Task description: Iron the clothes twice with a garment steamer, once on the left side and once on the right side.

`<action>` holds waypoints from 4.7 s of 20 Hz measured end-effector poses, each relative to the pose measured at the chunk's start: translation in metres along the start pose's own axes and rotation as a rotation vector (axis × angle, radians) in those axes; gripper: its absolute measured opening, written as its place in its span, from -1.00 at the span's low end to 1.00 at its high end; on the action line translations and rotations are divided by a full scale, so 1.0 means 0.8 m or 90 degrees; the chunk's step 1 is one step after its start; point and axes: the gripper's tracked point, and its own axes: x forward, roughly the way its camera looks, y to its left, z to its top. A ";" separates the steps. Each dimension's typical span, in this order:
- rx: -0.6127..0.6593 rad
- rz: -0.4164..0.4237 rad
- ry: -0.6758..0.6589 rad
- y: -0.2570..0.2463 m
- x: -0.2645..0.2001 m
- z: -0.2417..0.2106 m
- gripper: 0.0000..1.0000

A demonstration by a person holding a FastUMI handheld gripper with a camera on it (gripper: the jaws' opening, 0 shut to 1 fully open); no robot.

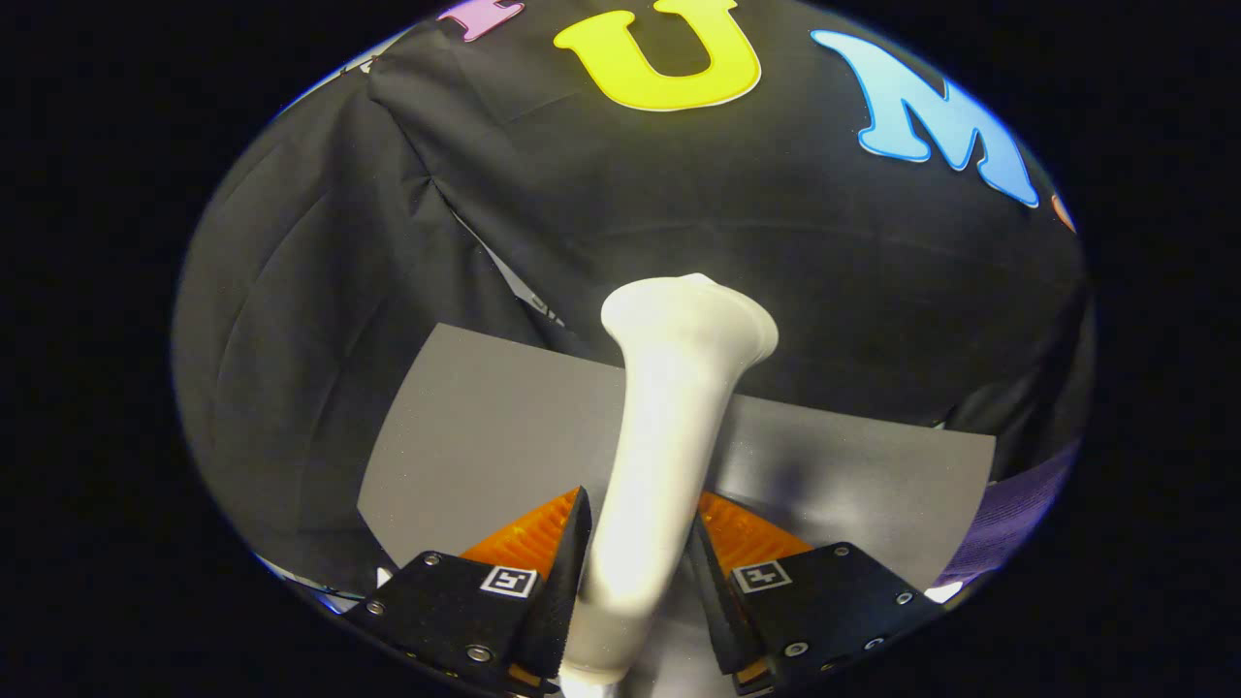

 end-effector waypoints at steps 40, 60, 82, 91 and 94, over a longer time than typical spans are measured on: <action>0.078 -0.093 -0.426 -0.029 -0.377 -0.401 -0.24; 0.095 -0.159 -0.469 -0.094 -0.463 -0.432 -0.24; 0.027 -0.263 -0.639 -0.224 -0.542 -0.109 -0.25; 0.040 -0.268 -0.574 -0.267 -0.464 -0.142 -0.25; 0.077 -0.268 -0.535 -0.294 -0.437 -0.178 -0.24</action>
